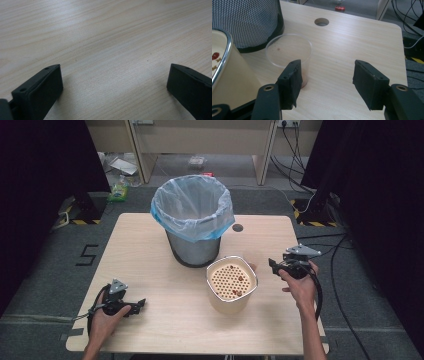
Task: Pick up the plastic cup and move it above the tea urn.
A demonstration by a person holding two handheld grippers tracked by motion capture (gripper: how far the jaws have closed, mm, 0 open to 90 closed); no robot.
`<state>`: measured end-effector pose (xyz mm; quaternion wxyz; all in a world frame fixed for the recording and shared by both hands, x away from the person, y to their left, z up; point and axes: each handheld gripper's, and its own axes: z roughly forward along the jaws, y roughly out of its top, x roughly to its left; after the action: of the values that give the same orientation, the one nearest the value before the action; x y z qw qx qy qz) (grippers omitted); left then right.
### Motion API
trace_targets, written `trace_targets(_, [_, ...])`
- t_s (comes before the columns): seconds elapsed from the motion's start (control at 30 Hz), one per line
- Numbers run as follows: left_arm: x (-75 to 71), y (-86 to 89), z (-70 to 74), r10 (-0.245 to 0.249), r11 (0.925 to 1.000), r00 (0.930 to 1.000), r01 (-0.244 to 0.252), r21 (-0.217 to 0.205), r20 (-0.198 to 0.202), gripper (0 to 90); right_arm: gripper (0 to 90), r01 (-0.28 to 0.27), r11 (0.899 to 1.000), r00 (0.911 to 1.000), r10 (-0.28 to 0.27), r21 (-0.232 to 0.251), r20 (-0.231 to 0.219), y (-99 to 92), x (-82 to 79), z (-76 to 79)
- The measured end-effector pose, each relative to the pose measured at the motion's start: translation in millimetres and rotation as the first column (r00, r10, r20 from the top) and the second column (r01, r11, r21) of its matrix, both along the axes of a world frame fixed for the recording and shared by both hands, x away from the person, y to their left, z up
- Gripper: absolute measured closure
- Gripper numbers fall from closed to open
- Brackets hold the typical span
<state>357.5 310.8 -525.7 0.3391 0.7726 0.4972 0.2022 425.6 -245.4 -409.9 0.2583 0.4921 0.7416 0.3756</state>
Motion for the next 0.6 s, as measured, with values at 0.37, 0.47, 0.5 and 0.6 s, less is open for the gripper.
trace_targets(0.37, [0.0,0.0,0.1,0.0,1.0,1.0,0.0,0.0,-0.001,0.0,46.4,-0.03,0.999,0.9988,0.029,-0.022,-0.038,18.0,27.5,2.2])
trace_targets(0.47, [0.0,0.0,0.0,0.0,1.0,1.0,0.0,0.0,0.0,0.0,47.4,-0.023,1.0,0.9984,0.022,-0.016,-0.053,20.5,34.6,2.2])
trace_targets(0.5, [0.0,0.0,0.0,0.0,1.0,1.0,0.0,0.0,0.0,0.0,47.8,-0.022,1.0,0.9982,0.022,-0.009,-0.055,21.4,36.7,2.3])
trace_targets(0.6, [0.0,0.0,0.0,0.0,1.0,1.0,0.0,0.0,0.0,0.0,49.7,-0.031,0.999,0.9975,0.03,-0.015,-0.064,24.8,42.7,2.5])
